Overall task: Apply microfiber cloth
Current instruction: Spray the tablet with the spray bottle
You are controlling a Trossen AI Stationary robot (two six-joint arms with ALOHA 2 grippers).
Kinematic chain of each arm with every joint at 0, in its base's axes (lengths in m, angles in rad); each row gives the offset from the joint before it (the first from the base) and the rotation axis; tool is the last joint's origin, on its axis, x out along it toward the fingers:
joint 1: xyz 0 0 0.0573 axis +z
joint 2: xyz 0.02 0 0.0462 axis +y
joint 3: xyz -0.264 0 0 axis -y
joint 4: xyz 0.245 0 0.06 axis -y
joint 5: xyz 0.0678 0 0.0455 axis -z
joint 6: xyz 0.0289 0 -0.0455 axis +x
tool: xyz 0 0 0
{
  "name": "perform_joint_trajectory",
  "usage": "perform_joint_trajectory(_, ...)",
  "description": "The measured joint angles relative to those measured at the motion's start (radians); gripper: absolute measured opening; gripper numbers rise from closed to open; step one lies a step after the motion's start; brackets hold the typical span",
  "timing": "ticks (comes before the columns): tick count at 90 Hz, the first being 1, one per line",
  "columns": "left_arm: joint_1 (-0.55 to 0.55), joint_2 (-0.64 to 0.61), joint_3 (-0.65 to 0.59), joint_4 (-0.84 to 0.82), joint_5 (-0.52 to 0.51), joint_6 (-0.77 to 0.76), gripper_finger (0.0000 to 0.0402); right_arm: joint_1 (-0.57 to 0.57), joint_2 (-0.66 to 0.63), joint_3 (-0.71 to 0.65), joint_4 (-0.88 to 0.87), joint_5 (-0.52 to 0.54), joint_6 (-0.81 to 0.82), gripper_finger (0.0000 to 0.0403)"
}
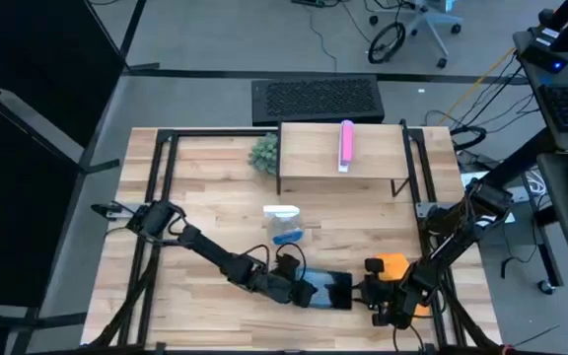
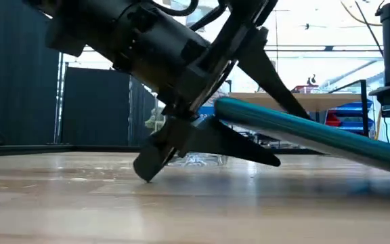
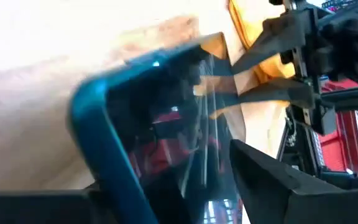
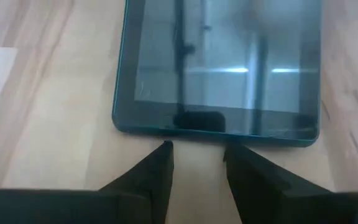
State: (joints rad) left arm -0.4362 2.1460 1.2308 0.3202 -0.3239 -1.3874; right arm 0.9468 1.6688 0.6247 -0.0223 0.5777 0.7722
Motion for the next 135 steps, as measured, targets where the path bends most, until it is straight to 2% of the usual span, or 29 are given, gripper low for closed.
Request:
perform_joint_trajectory(8,0.000,0.000,0.000,0.010,-0.004,0.030,0.0117,0.001,0.000,0.000,-0.002,0.001,-0.004,0.0128)
perform_joint_trajectory(18,-0.005,-0.007,0.007,0.045,-0.002,0.097,0.0032,0.000,-0.005,0.000,-0.002,0.000,-0.037,0.0128)
perform_joint_trajectory(21,-0.008,-0.008,0.008,0.046,-0.004,0.120,0.0019,0.003,-0.010,0.000,-0.002,-0.001,-0.044,0.0128)
perform_joint_trajectory(37,-0.053,-0.027,0.005,0.032,-0.012,0.172,0.0012,0.026,-0.102,-0.001,-0.012,-0.029,-0.056,0.0128)
perform_joint_trajectory(48,-0.124,-0.087,0.002,-0.046,-0.089,0.218,0.0010,0.047,-0.187,0.000,-0.010,-0.049,-0.056,0.0128)
perform_joint_trajectory(61,-0.215,-0.227,0.000,-0.304,-0.237,0.209,0.0009,0.050,-0.254,0.000,-0.010,-0.022,-0.089,0.0128)
perform_joint_trajectory(75,-0.310,-0.350,0.000,-0.638,-0.448,0.058,0.0009,0.000,-0.266,0.000,-0.015,0.020,-0.185,0.0128)
perform_joint_trajectory(89,-0.350,-0.387,0.003,-0.912,-0.500,-0.152,0.0009,-0.150,-0.262,0.001,-0.046,0.073,-0.305,0.0128)
perform_joint_trajectory(104,-0.381,-0.385,0.003,-1.129,-0.438,-0.340,0.0009,-0.378,-0.258,0.001,-0.074,0.072,-0.442,0.0128)
perform_joint_trajectory(124,-0.453,-0.399,0.003,-1.384,-0.426,-0.645,0.0009,-0.669,-0.256,0.001,-0.015,-0.005,-0.707,0.0128)
perform_joint_trajectory(129,-0.459,-0.399,0.003,-1.418,-0.427,-0.676,0.0009,-0.733,-0.249,0.001,0.050,-0.024,-0.768,0.0128)
perform_joint_trajectory(135,-0.454,-0.398,0.000,-1.413,-0.434,-0.672,0.0009,-0.806,-0.230,0.001,0.136,-0.109,-0.827,0.0128)
